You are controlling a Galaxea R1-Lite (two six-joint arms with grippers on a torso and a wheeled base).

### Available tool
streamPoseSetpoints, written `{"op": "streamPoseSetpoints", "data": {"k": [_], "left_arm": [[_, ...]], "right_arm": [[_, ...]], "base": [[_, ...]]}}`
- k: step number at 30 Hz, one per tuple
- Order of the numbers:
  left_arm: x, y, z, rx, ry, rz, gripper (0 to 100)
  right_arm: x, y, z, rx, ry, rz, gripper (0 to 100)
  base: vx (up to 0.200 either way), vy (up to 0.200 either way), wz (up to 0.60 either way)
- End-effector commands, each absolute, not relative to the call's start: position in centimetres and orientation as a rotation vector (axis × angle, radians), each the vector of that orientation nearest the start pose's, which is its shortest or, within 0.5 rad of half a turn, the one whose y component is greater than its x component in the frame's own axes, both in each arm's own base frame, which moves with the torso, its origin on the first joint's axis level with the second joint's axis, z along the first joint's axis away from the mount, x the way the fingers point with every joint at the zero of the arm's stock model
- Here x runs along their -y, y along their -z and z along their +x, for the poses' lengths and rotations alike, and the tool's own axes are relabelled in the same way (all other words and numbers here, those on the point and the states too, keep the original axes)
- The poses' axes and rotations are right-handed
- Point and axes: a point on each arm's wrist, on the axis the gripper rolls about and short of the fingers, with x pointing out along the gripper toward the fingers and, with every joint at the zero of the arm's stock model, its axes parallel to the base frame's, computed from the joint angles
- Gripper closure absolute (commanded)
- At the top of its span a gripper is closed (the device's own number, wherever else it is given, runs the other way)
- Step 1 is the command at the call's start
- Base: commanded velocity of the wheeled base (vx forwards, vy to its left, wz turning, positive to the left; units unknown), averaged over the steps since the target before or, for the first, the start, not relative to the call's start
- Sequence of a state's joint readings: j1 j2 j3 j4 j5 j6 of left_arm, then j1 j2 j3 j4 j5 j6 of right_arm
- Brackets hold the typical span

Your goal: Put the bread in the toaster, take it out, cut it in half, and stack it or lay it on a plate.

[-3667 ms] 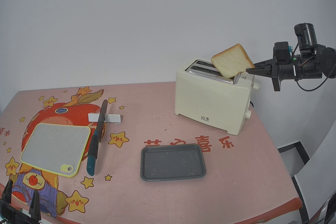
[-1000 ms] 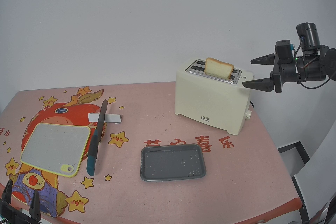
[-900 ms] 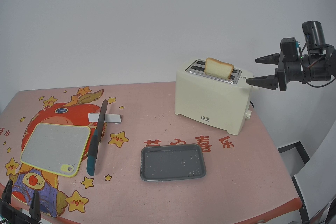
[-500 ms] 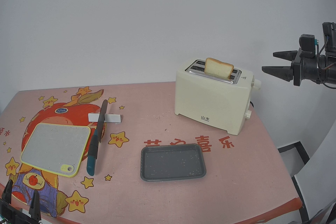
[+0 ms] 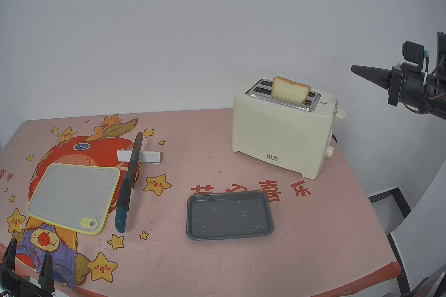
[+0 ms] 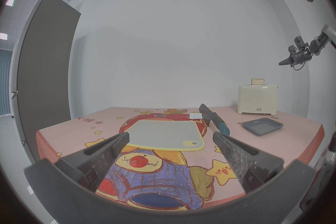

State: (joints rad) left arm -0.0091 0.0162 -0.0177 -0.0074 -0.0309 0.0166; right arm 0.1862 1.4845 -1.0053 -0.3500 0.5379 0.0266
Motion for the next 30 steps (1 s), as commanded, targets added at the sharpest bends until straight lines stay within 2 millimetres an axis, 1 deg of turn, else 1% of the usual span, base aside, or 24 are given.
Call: {"op": "streamPoseSetpoints", "data": {"k": [1,3,6,10,13,15,19,22,24,27,30], "left_arm": [[0.1,-7.6,-2.3,0.008,0.041,0.017,0],[0.0,-7.6,-2.3,0.008,0.04,0.017,0],[0.0,-7.6,-2.3,0.008,0.04,0.017,0],[0.0,-7.6,-2.3,0.008,0.04,0.017,0],[0.1,-7.6,-2.3,0.008,0.041,0.017,0],[0.0,-7.6,-2.3,0.008,0.04,0.017,0],[0.0,-7.6,-2.3,0.008,0.04,0.017,0],[0.0,-7.6,-2.3,0.008,0.04,0.017,0],[0.1,-7.6,-2.3,0.008,0.041,0.017,0],[0.0,-7.6,-2.3,0.008,0.04,0.017,0],[0.0,-7.6,-2.3,0.008,0.04,0.017,0]], "right_arm": [[-5.9,-25.2,24.4,-0.103,-0.709,0.078,100],[-5.6,-25.0,24.0,-0.065,-0.662,0.081,100],[-5.5,-24.4,23.9,-0.065,-0.63,0.112,100],[-5.5,-24.3,24.5,-0.043,-0.617,0.144,100],[-5.0,-23.2,24.6,-0.065,-0.596,0.143,100],[-4.7,-22.9,24.9,-0.072,-0.581,0.142,100],[-5.2,-22.3,25.5,-0.096,-0.589,0.141,100],[-5.4,-21.3,26.9,-0.099,-0.535,0.141,100],[-5.5,-20.9,27.4,-0.089,-0.523,0.14,100],[-6.3,-19.5,28.9,-0.048,-0.495,0.134,100],[-6.8,-18.6,29.5,-0.027,-0.484,0.134,100]], "base": [[0.0,0.0,0.0],[0.0,0.0,0.0],[0.0,0.0,0.0],[0.0,0.0,0.0],[0.0,0.0,0.0],[0.0,0.0,0.0],[0.0,0.0,0.0],[0.0,0.0,0.0],[0.0,0.0,0.0],[0.0,0.0,0.0],[0.0,0.0,0.0]]}}
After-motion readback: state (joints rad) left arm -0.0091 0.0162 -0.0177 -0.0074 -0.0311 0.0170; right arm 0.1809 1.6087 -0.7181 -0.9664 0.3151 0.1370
